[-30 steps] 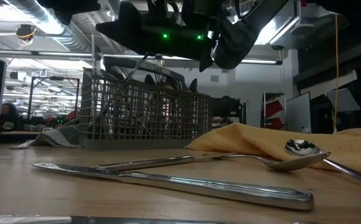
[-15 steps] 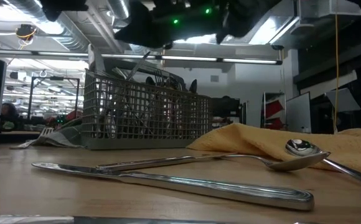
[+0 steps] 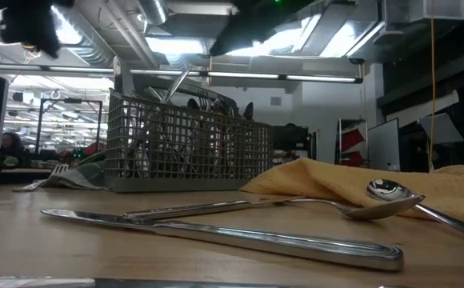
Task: Sort silverware
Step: Put the silver fork into the gray silverware basket
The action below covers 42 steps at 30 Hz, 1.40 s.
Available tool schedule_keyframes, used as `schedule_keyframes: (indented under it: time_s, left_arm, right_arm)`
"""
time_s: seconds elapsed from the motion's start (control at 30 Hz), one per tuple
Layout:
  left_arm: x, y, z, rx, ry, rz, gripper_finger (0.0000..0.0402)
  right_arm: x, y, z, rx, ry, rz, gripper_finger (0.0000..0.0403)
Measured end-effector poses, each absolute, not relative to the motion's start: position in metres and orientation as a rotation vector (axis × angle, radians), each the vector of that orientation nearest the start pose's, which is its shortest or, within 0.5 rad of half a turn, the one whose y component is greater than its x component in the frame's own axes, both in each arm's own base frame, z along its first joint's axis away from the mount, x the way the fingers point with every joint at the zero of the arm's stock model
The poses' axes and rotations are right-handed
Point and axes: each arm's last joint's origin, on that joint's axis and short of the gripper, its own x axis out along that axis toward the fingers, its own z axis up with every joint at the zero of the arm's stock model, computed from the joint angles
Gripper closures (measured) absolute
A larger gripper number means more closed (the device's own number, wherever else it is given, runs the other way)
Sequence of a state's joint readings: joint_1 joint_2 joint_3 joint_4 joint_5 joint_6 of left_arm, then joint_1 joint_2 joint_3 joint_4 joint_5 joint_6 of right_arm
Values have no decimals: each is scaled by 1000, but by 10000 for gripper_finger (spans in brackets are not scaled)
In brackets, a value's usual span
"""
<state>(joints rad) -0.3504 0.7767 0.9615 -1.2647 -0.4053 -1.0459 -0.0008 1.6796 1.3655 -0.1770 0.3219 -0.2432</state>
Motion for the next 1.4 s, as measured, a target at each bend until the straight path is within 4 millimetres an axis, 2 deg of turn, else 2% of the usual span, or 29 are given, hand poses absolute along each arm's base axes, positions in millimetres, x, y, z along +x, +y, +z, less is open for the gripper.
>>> schedule_keyframes:
  time_s: [0.13, 0.3, 0.43, 0.57, 0.8, 1.07, 1.23, 1.4]
  left_arm:
    - [112, -30, 298, -645, 977, 668, 302]
    - [128, -37, 286, -706, 1024, 785, 302]
    - [145, -43, 274, -771, 1036, 926, 302]
    - [161, -49, 260, -792, 1054, 1047, 302]
    - [182, -57, 235, -778, 1079, 1218, 302]
    - [197, -62, 212, -748, 1088, 1364, 302]
    - [204, -60, 200, -690, 1086, 1419, 302]
    - [204, -47, 188, -654, 1070, 1460, 302]
  right_arm:
    - [353, -15, 320, -331, 634, -252, 295]
    - [315, -28, 341, -328, 727, -287, 295]
    - [291, -43, 349, -312, 798, -328, 295]
    - [273, -63, 350, -280, 888, -377, 295]
    - [252, -104, 340, -177, 1007, -376, 295]
    - [228, -147, 318, -32, 1063, -398, 295]
    - [213, -162, 298, 41, 1115, -434, 295]
    - [205, -168, 279, 77, 1150, -457, 295]
